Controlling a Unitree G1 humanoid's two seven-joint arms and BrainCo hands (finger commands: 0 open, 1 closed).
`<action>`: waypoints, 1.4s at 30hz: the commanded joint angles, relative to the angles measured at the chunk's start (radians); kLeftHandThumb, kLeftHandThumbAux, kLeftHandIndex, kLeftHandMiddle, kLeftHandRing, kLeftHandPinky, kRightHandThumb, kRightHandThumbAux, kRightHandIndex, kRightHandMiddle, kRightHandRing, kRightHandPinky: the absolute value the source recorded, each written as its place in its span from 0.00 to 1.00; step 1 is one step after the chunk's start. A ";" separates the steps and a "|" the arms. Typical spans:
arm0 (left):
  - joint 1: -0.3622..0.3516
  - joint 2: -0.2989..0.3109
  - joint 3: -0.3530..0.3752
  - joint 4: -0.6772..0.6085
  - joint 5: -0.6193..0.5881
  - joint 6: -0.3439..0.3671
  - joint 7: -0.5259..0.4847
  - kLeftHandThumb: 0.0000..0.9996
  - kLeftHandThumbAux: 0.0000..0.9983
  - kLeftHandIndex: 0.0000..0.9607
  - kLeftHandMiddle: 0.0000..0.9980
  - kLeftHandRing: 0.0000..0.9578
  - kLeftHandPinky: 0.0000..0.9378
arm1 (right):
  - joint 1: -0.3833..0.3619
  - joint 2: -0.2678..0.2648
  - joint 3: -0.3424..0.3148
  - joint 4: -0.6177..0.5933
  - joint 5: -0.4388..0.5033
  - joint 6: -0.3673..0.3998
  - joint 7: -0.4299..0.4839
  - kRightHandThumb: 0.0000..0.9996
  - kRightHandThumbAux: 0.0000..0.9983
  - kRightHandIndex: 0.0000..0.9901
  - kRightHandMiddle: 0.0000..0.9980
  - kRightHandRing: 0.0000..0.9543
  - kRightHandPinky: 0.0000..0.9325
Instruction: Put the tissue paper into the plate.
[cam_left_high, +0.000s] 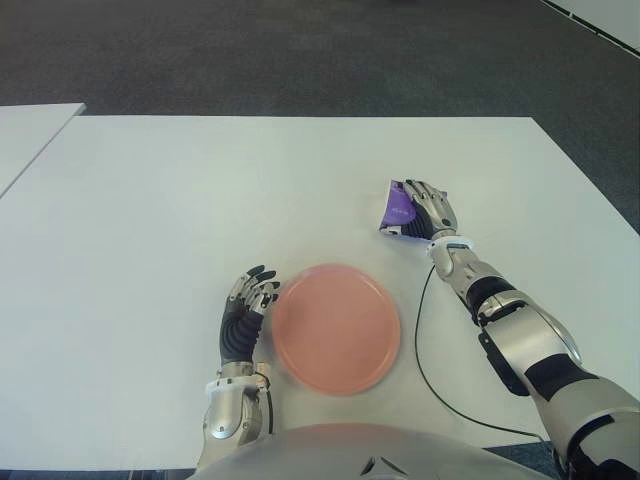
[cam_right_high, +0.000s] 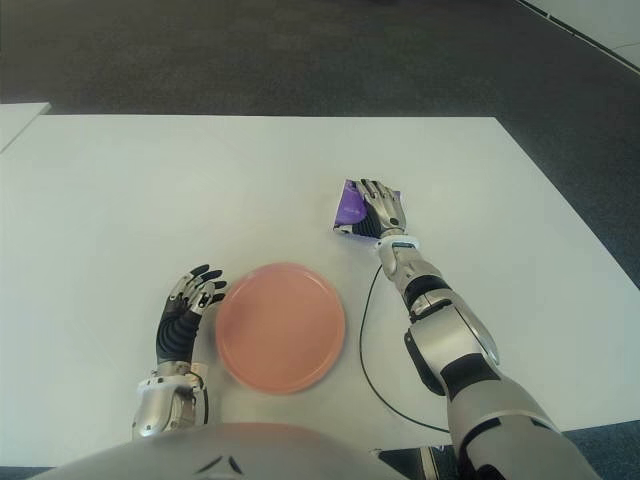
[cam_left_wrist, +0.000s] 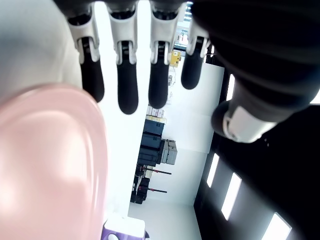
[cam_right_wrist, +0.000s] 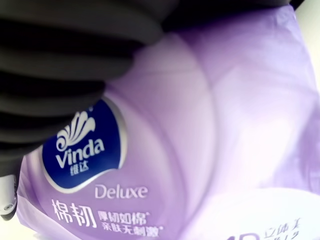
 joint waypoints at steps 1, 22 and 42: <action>0.030 -0.052 -0.041 -0.035 0.009 0.013 0.015 0.24 0.56 0.26 0.31 0.37 0.40 | 0.052 0.029 0.016 0.036 0.003 0.022 0.050 0.47 0.50 0.00 0.06 0.06 0.07; 0.088 -0.047 -0.067 -0.110 0.006 0.011 0.022 0.24 0.56 0.28 0.34 0.38 0.41 | 0.095 0.071 0.033 0.063 0.015 0.129 0.160 0.43 0.51 0.00 0.06 0.06 0.09; 0.244 0.005 -0.064 -0.239 -0.006 -0.021 0.022 0.22 0.52 0.30 0.37 0.39 0.40 | 0.181 0.184 0.086 0.080 -0.013 0.219 0.171 0.42 0.55 0.00 0.07 0.06 0.09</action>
